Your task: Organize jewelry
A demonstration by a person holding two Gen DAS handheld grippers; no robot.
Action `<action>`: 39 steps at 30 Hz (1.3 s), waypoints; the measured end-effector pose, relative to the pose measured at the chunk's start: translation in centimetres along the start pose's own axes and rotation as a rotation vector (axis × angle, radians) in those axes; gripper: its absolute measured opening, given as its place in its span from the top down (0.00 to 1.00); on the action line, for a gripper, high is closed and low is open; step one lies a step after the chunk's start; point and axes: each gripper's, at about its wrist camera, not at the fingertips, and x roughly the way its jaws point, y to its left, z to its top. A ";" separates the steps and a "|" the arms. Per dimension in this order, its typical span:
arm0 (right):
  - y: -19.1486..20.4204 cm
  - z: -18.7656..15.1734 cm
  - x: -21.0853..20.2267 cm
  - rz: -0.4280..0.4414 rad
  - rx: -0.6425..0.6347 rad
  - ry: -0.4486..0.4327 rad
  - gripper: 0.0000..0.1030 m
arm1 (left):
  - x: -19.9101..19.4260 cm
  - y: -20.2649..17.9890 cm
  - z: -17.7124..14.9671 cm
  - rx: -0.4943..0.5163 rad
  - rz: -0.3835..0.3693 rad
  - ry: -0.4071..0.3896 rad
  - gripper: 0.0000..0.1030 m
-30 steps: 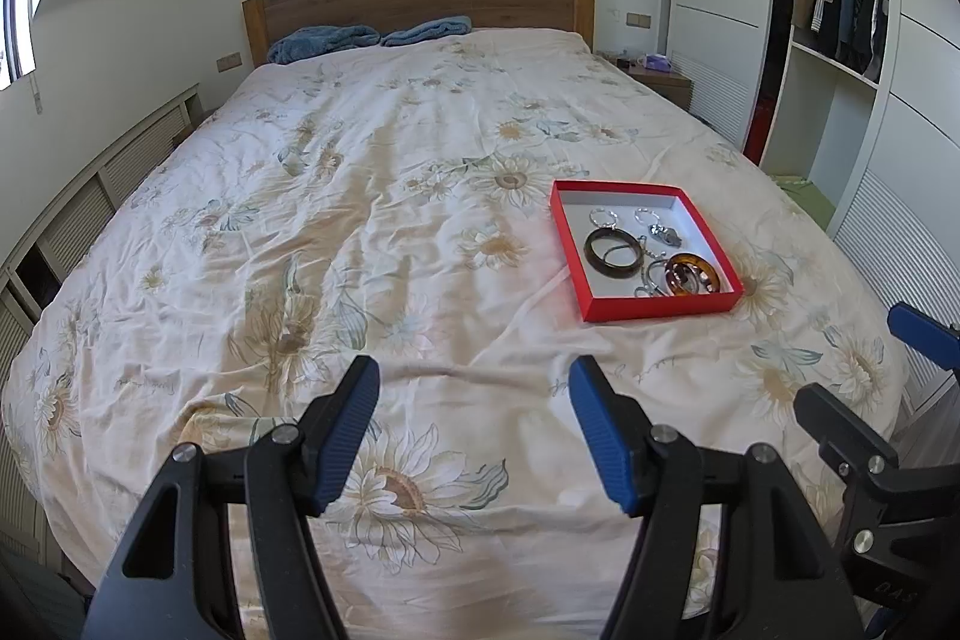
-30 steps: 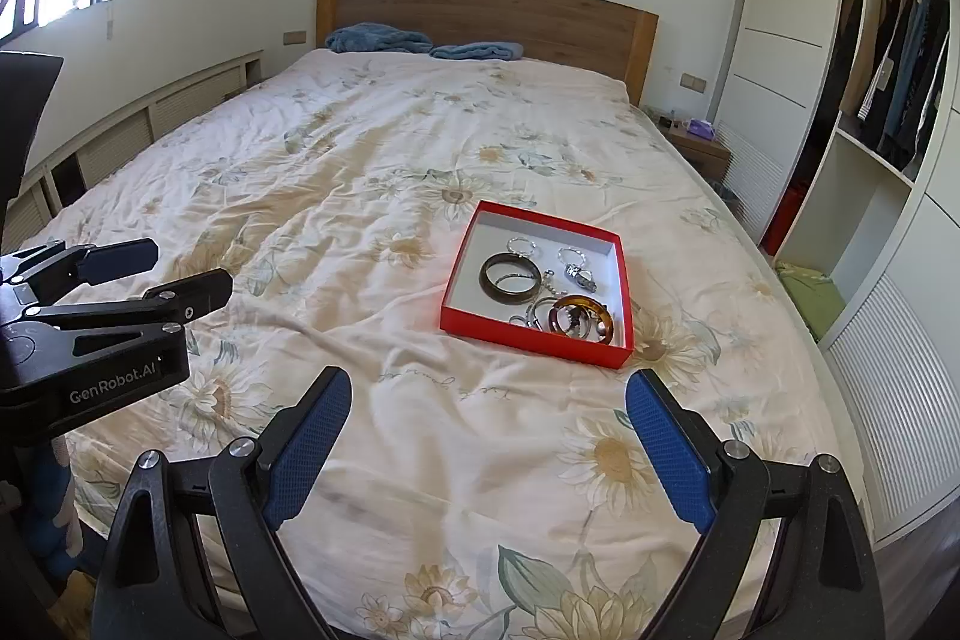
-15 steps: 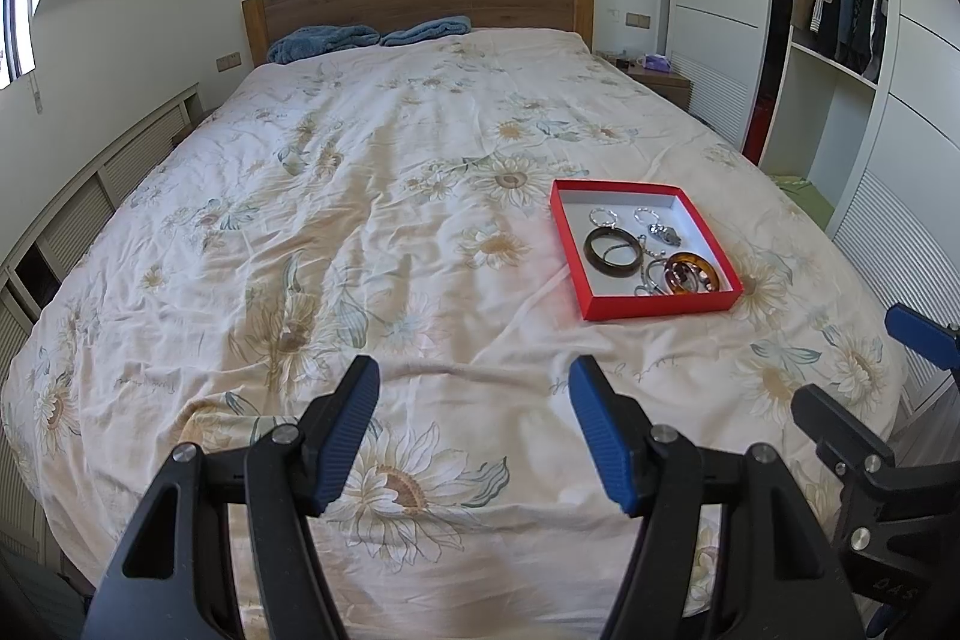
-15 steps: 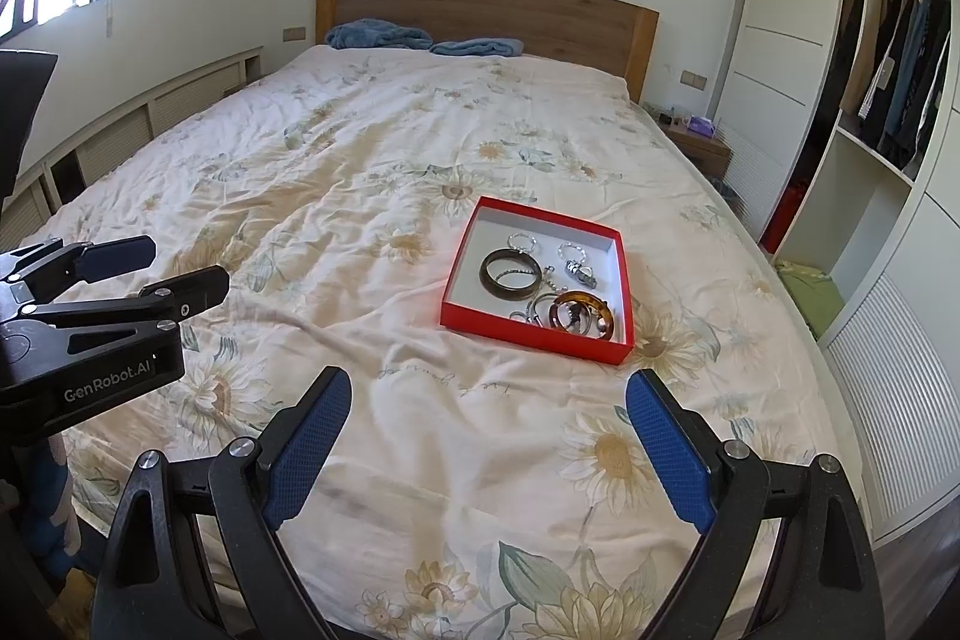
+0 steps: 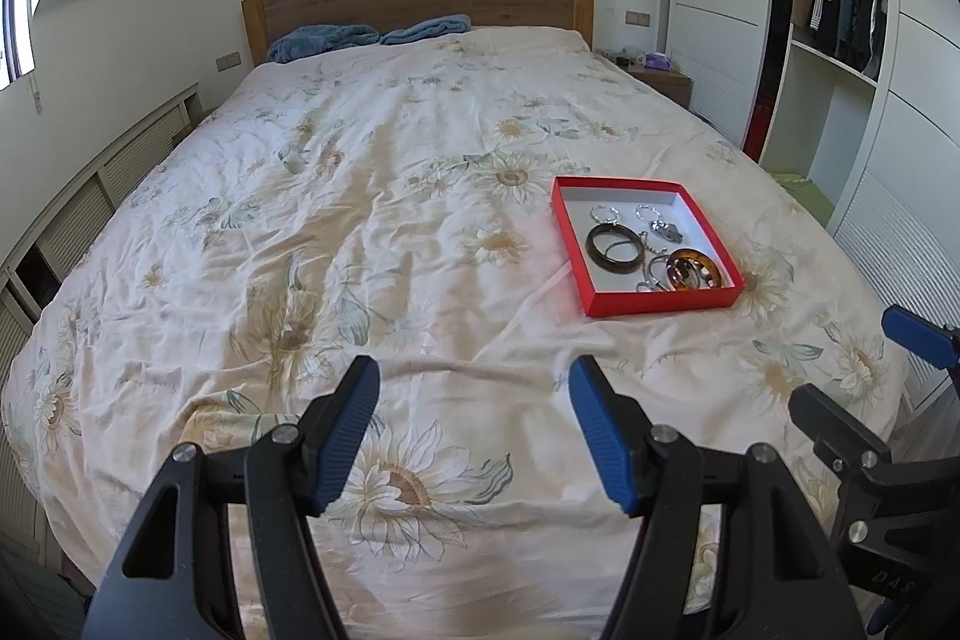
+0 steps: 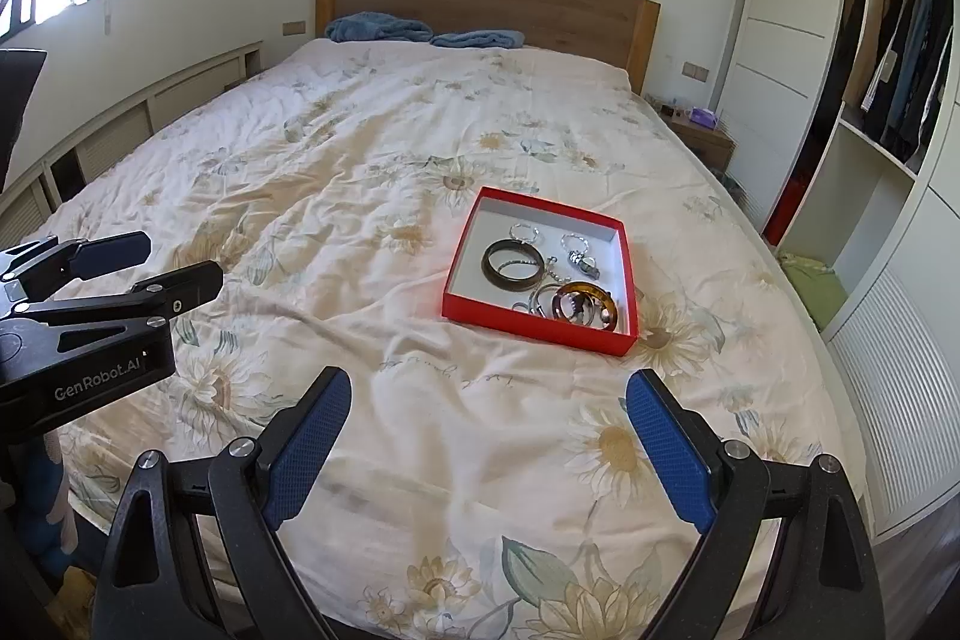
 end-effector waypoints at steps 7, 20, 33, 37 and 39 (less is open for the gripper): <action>0.2 0.0 0.2 -0.001 0.000 0.012 0.10 | 0.0 0.0 -0.1 0.001 -0.001 0.002 0.38; -0.3 -0.3 1.0 -0.009 0.026 0.043 0.10 | 0.0 0.3 -1.1 0.008 0.005 0.004 0.38; 0.3 -0.1 0.7 -0.011 0.017 0.042 0.10 | -0.5 1.0 -1.3 -0.002 -0.005 -0.003 0.38; 0.4 -0.1 0.7 -0.012 0.014 0.042 0.10 | -0.7 1.2 -1.4 -0.001 -0.003 0.000 0.38; 0.4 -0.1 0.7 -0.012 0.015 0.043 0.10 | -0.7 1.2 -1.4 -0.002 -0.001 -0.001 0.38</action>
